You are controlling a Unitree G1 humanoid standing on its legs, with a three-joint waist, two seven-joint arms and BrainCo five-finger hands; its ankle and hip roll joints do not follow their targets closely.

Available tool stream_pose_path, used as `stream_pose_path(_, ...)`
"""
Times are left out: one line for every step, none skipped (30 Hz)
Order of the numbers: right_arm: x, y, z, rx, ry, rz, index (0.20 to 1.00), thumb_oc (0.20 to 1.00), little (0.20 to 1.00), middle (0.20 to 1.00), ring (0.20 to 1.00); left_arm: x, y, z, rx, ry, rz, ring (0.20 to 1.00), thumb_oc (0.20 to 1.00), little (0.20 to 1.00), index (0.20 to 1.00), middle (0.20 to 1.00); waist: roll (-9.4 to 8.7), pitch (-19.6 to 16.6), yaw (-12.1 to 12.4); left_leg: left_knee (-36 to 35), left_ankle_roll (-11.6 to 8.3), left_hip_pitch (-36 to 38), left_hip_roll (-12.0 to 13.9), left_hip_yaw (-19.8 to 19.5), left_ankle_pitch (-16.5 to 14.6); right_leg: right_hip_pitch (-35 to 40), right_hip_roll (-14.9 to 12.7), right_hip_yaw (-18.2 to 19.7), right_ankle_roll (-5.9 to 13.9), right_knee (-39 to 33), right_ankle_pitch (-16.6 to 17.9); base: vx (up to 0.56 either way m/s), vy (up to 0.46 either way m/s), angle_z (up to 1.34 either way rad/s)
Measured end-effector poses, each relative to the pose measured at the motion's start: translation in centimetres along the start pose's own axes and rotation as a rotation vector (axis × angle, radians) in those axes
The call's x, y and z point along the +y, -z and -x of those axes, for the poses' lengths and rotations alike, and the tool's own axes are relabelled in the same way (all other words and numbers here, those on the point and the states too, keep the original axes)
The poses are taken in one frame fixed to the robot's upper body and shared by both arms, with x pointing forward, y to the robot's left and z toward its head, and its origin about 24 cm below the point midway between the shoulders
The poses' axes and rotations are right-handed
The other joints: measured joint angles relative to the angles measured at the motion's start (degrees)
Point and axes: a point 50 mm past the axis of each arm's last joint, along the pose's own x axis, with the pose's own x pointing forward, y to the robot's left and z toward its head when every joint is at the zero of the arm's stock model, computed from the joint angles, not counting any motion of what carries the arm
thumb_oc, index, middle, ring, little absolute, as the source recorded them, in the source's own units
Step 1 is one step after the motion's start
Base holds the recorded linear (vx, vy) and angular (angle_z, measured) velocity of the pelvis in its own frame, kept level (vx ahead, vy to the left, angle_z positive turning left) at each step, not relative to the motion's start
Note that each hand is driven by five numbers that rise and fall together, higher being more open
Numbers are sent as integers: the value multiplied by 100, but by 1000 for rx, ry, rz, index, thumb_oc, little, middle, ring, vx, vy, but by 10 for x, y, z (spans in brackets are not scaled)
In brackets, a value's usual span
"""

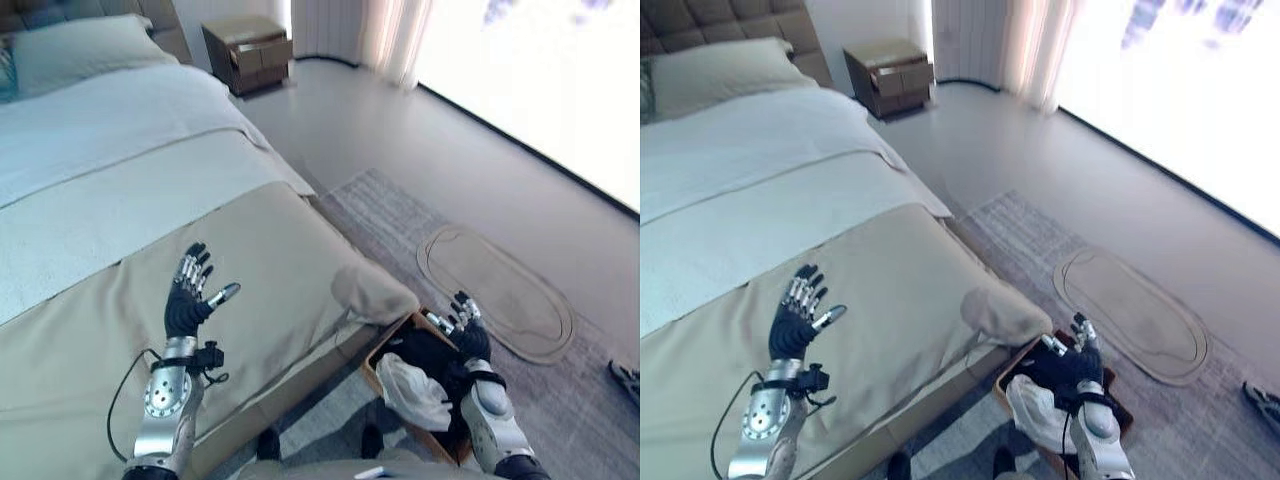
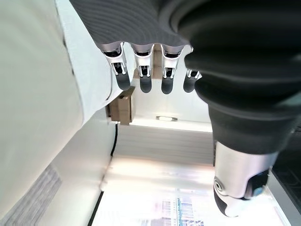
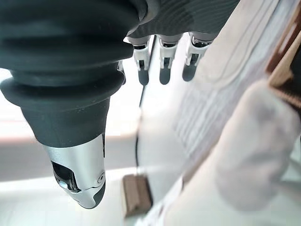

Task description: Pick up clothes into the bucket

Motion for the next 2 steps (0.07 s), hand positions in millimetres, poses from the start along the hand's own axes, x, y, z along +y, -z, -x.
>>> stream_pose_path(2,4,3,16,-9,-9,1000,1000,1000,1000,1000,-1,5,2,22,-10,7,1000,1000,1000,1000,1000,1,-6,15,-2,-1,51,9,0,1,49,11,-1,0,0,-1,0,0,0)
stream_pose_path(4,5,3,18,-11,-17,1000,1000,1000,1000,1000,-1,7,3,31,-14,10,1000,1000,1000,1000,1000,8,-11,19,-1,-1,59,13,-5,1,63,15,-6,0,0,-1,31,28,1)
